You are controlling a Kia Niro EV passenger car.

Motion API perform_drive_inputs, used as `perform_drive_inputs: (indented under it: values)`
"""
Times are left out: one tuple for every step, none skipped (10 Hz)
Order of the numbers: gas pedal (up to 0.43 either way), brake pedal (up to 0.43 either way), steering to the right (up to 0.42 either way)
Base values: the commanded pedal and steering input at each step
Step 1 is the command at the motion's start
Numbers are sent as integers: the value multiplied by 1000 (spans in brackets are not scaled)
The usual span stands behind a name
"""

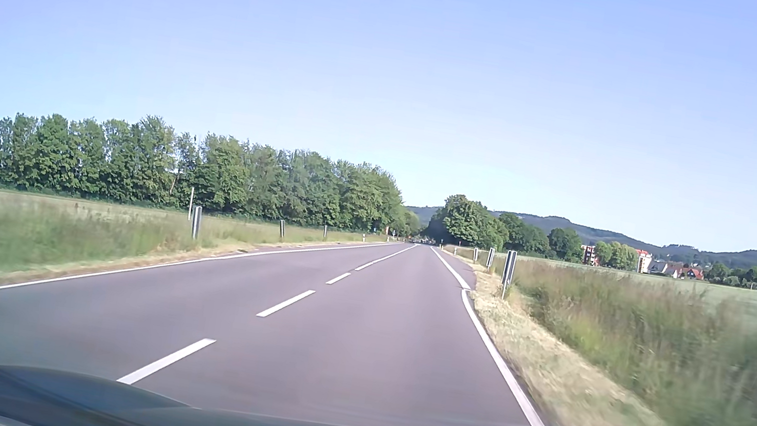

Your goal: Follow the waypoints while adhering to traffic rules and regulations

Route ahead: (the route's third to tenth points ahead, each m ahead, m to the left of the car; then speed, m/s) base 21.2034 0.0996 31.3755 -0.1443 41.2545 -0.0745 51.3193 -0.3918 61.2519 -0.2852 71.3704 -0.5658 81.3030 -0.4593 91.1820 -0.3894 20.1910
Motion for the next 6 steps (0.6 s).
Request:
perform_drive_inputs:
  values:
    - [189,6,7]
    - [189,6,7]
    - [189,6,7]
    - [189,6,7]
    - [189,6,7]
    - [189,6,6]
